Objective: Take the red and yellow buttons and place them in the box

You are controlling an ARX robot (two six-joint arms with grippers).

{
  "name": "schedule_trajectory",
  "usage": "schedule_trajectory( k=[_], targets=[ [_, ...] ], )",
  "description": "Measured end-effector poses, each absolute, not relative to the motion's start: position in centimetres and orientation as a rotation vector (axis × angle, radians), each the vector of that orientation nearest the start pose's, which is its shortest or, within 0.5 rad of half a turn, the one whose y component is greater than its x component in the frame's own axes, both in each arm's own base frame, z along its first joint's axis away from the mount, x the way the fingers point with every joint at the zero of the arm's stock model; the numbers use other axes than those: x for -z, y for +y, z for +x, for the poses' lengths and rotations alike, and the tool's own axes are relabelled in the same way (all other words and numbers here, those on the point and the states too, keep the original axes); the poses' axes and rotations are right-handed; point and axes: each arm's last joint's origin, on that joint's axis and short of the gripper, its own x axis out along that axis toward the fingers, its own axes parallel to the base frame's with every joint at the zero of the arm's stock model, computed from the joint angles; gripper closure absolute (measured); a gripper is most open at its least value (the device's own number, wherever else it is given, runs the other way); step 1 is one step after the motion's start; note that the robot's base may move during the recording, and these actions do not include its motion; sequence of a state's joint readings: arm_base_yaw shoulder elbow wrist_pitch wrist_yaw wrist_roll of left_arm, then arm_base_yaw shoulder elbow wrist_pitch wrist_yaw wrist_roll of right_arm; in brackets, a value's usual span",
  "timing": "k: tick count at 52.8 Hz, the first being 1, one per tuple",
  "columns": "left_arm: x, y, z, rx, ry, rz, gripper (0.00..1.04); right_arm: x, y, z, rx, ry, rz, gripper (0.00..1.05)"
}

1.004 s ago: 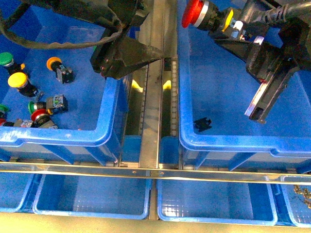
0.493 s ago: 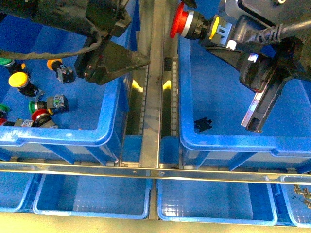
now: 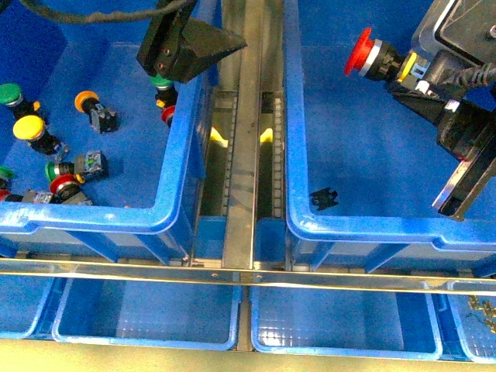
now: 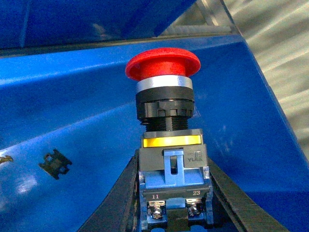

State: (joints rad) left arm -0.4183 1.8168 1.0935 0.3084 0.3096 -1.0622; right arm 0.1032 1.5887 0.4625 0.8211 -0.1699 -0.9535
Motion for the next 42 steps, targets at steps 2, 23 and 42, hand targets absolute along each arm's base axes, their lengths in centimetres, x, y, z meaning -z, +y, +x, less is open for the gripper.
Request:
schedule_trajectory(
  k=[2,23,42],
  targets=[
    [-20.2,-16.6,35.3,0.421,0.763,-0.968,0.08,-14.3,3.2,27.4,-0.395,0.154,-0.929,0.78],
    [-17.7,-4.7,27.3,0.153,0.717,-0.616,0.08,-14.5,0.5,27.3,-0.327,0.208,-0.895,0.78],
    [-15.9,4.4,18.2,-0.048,0.617,-0.250,0.11,-19.8,-1.8,23.6,-0.163,0.249,-0.679,0.78]
  ],
)
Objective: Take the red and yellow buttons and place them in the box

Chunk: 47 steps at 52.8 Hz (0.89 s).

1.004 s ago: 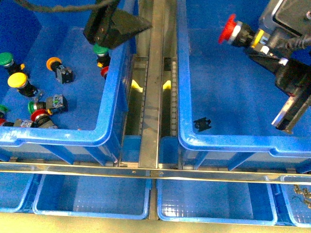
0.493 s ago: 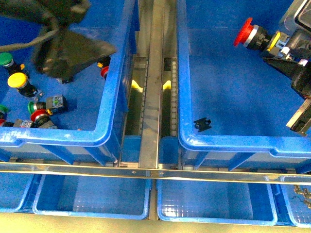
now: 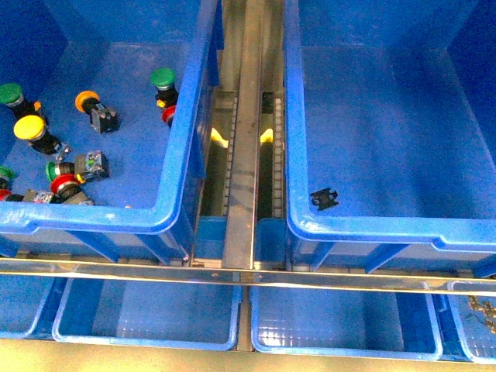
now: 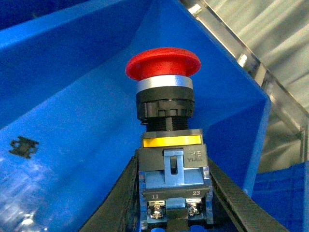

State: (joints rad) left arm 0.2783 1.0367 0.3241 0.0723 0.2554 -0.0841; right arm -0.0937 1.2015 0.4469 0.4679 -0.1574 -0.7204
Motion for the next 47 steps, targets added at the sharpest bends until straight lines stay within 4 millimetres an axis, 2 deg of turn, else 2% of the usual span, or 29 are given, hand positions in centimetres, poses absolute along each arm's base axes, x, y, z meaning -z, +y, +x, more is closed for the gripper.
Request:
schedule_trajectory(
  k=[6,12,16,22,27,39,47],
  targets=[
    [-14.4,4.0,16.7,-0.025,0.300,-0.126,0.29,-20.9,-1.5,21.9,-0.144,0.260,-0.638,0.78],
    [-16.0,3.0,15.6,-0.003,0.039,-0.031,0.48,-21.6,-1.0,20.5,-0.124,0.287,-0.559,0.78],
    [-16.6,2.7,15.2,-0.016,0.000,-0.018,0.59,-21.9,-0.7,19.8,-0.110,0.297,-0.524,0.78],
    [-16.5,1.9,14.3,-0.011,0.008,-0.016,0.86,-21.9,-0.1,18.7,-0.093,0.366,-0.366,0.78],
    [-16.7,1.5,14.0,-0.010,0.002,-0.015,1.02,-21.7,0.0,18.5,-0.077,0.391,-0.316,0.78],
    [-17.2,0.1,12.9,-0.001,-0.013,-0.010,1.02,-21.9,0.2,18.3,-0.073,0.392,-0.272,0.78],
    [-17.3,0.0,12.2,-0.003,-0.017,-0.010,1.02,-21.9,0.6,18.4,-0.067,0.398,-0.254,0.78]
  ],
)
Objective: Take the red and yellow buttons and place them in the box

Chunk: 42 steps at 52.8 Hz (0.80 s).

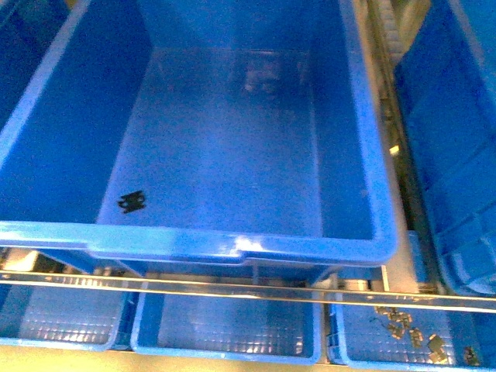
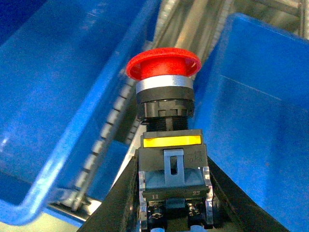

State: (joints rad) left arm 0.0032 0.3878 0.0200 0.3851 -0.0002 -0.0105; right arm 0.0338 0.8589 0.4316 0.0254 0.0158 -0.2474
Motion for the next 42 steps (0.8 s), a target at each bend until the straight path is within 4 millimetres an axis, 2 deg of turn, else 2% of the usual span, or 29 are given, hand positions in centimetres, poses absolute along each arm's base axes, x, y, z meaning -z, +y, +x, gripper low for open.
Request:
schedule_trajectory(
  k=[35,42],
  targets=[
    [-17.3,0.0,10.8,0.001,-0.020,-0.010,1.02,-21.8,2.1,18.5,-0.088,0.400,-0.227,0.78],
    [-16.9,0.0,9.8,0.002,0.003,-0.009,1.02,-21.9,2.3,18.3,-0.103,0.397,-0.222,0.78]
  ],
)
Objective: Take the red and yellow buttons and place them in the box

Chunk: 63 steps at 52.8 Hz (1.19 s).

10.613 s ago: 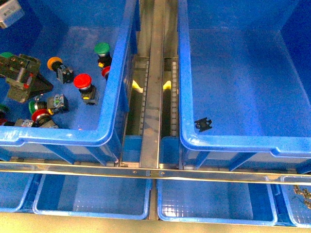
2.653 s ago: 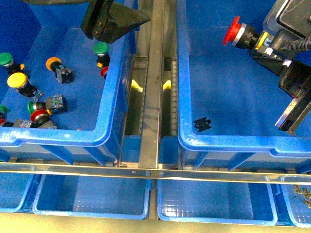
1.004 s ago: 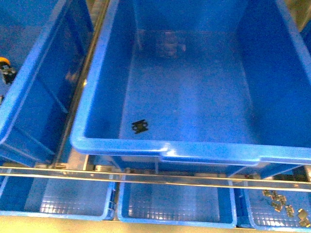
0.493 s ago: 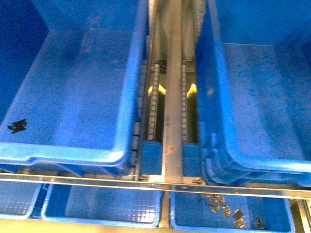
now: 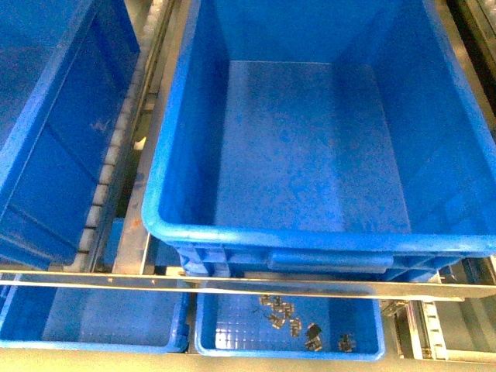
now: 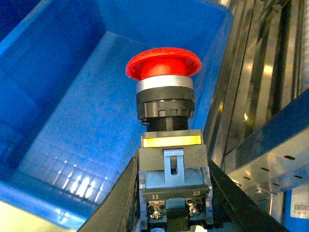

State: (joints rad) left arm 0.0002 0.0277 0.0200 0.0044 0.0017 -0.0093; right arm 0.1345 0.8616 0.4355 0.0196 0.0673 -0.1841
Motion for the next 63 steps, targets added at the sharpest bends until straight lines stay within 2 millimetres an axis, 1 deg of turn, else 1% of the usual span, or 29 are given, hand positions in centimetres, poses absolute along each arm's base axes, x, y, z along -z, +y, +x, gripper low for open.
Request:
schedule_trajectory(
  k=[18,28,30,34,37,38,41,42,45,46,48,51,53,54,55,56,58,59,60,61,62,63],
  targets=[
    [-16.9,0.0,9.7,-0.001,-0.005,-0.008,1.02,-22.0,2.5,18.0,-0.102,0.379,-0.211,0.78],
    [-16.9,0.0,9.7,0.000,-0.005,-0.008,1.02,-21.2,3.6,18.7,-0.148,0.405,-0.210,0.78],
    [-16.9,0.0,9.7,0.000,-0.005,-0.008,0.98,-21.0,3.9,19.1,-0.161,0.409,-0.211,0.78],
    [-16.9,0.0,9.7,-0.001,-0.005,-0.008,0.85,-20.4,4.7,20.3,-0.185,0.423,-0.209,0.78],
    [-16.9,0.0,9.7,0.000,-0.005,-0.008,0.75,-20.2,5.6,22.0,-0.199,0.431,-0.188,0.78],
    [-16.9,0.0,9.7,0.000,-0.005,-0.008,0.73,-20.1,5.7,22.3,-0.200,0.432,-0.183,0.78],
    [-16.9,0.0,9.7,0.000,-0.005,-0.008,0.63,-19.9,6.6,24.7,-0.191,0.447,-0.148,0.78],
    [-16.9,0.0,9.7,0.000,-0.005,-0.008,0.61,-19.9,6.8,25.1,-0.189,0.451,-0.142,0.78],
    [-16.9,0.0,9.7,-0.001,-0.005,-0.008,0.50,-19.3,7.6,27.8,-0.163,0.482,-0.103,0.78],
    [-16.9,0.0,9.7,0.000,-0.005,-0.008,0.48,-19.2,7.7,28.2,-0.158,0.489,-0.095,0.78],
    [-16.9,0.0,9.7,0.000,-0.005,-0.008,0.41,-18.6,8.2,30.1,-0.132,0.529,-0.068,0.78],
    [-16.9,0.0,9.7,-0.001,-0.005,-0.008,0.34,-17.8,8.6,31.9,-0.100,0.575,-0.026,0.78],
    [-16.9,0.0,9.7,0.000,-0.005,-0.008,0.27,-16.8,9.0,33.7,-0.062,0.616,0.005,0.78],
    [-16.9,0.0,9.7,-0.001,-0.005,-0.008,0.25,-16.5,9.1,34.1,-0.055,0.626,0.006,0.78],
    [-16.9,0.0,9.7,-0.001,-0.005,-0.008,0.22,-16.0,9.3,35.0,-0.039,0.645,0.019,0.78],
    [-16.9,0.0,9.7,0.000,-0.005,-0.008,0.18,-15.7,9.4,35.4,-0.029,0.654,0.029,0.78],
    [-16.9,0.0,9.7,0.000,-0.005,-0.008,0.13,-14.8,9.8,37.1,0.000,0.679,0.043,0.78],
    [-16.9,0.0,9.7,0.000,-0.005,-0.008,0.11,-14.6,9.9,37.5,0.007,0.683,0.047,0.78],
    [-16.9,0.0,9.7,-0.001,-0.005,-0.008,0.08,-14.1,10.0,38.3,0.026,0.693,0.055,0.78],
    [-16.9,0.0,9.7,0.000,-0.005,-0.006,0.06,-13.8,10.2,39.1,0.042,0.701,0.060,0.78],
    [-16.9,0.0,9.7,0.000,-0.005,-0.006,0.07,-13.2,10.3,40.4,0.071,0.717,0.075,0.78],
    [-16.9,0.0,9.7,-0.001,-0.005,-0.006,0.08,-12.9,10.4,41.2,0.088,0.725,0.080,0.78]
  ],
)
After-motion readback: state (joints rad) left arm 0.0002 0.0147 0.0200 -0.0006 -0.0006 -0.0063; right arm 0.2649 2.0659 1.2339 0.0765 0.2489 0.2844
